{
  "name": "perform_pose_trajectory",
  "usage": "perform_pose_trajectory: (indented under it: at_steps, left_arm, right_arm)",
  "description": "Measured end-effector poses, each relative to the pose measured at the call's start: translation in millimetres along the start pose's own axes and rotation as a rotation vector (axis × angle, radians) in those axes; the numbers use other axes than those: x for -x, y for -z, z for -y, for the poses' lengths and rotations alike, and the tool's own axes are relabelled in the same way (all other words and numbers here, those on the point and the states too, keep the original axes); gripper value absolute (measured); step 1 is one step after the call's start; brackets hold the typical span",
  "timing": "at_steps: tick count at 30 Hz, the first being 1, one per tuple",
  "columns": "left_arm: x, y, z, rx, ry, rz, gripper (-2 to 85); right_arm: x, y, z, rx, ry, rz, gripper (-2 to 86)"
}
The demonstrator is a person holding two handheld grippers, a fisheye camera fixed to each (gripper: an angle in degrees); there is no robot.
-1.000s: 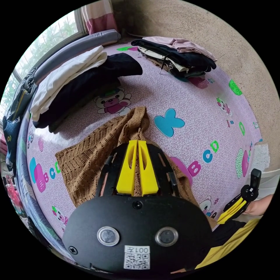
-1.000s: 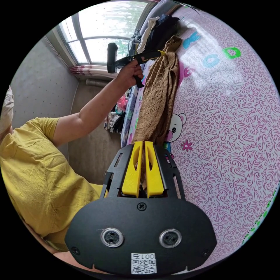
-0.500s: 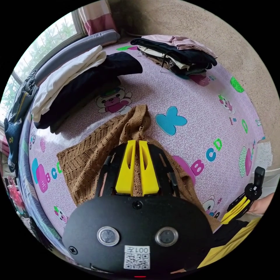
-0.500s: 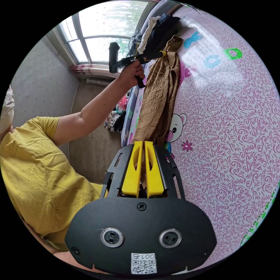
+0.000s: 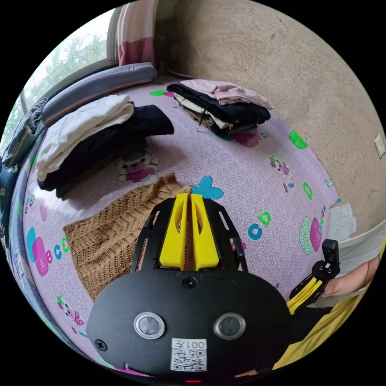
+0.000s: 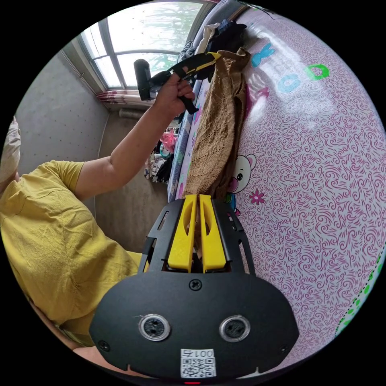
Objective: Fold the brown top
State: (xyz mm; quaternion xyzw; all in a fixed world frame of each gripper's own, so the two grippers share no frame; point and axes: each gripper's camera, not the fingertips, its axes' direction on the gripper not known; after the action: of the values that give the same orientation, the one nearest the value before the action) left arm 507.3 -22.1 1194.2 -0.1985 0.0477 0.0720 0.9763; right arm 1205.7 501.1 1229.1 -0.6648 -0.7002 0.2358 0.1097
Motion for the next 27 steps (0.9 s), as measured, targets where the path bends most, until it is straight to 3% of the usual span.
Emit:
perform_pose_trajectory:
  at_steps: [5,12,18,27]
  left_arm:
    - [-3.1,-34.5,-7.7,0.096,-0.068,-0.068,-0.3]
    - [13.0,-15.6,-18.7,-0.021,-0.038,-0.048,-0.4]
    - [53.5,14.1,-44.6,-0.054,-0.007,0.150,-1.1]
    - [127.2,10.9,-105.7,0.053,-0.008,0.280,-1.2]
  right_arm:
    - [-3.3,-4.3,-2.8,0.002,-0.014,-0.016,0.9]
    - [-7.3,-11.5,-11.1,-0.031,-0.032,-0.036,0.9]
    - [8.4,1.1,-22.5,-0.135,0.015,-0.141,0.7]
    - [58.5,-95.0,-24.0,0.080,0.212,-0.247,0.6]
